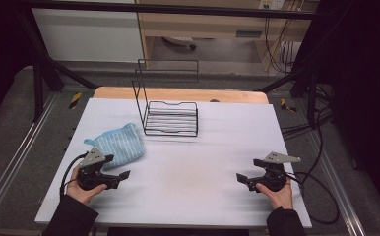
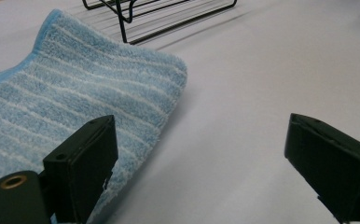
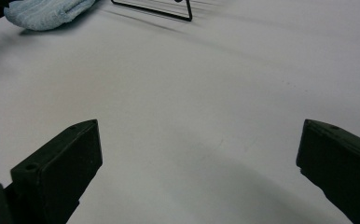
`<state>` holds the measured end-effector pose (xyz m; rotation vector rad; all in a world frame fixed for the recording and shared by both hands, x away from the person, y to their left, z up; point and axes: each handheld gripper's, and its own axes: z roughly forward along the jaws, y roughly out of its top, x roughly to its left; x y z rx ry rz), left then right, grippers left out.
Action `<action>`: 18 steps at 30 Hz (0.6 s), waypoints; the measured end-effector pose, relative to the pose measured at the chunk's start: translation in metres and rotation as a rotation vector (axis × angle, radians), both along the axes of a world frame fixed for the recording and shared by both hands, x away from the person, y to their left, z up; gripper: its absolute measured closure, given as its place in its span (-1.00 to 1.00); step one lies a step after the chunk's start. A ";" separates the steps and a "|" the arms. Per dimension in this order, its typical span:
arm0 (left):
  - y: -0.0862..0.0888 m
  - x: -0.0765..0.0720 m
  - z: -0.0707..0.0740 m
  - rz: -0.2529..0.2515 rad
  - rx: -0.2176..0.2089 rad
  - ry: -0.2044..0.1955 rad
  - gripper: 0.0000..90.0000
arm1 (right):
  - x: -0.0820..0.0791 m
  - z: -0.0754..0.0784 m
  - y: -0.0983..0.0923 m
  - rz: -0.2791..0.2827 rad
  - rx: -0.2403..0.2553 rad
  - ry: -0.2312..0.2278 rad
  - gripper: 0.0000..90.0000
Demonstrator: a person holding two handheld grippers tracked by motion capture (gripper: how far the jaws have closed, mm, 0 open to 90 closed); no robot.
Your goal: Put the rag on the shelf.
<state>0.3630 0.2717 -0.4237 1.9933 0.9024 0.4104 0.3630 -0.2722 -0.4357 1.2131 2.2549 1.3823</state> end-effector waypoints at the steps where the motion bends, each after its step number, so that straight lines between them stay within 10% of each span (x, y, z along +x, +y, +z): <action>1: 0.000 0.000 0.000 -0.001 0.003 -0.001 -0.79 | 0.000 0.000 0.000 0.000 0.000 0.000 -0.98; 18: -0.005 0.002 0.003 0.002 0.012 0.009 -0.80 | 0.000 -0.001 0.001 0.005 -0.013 0.008 -0.99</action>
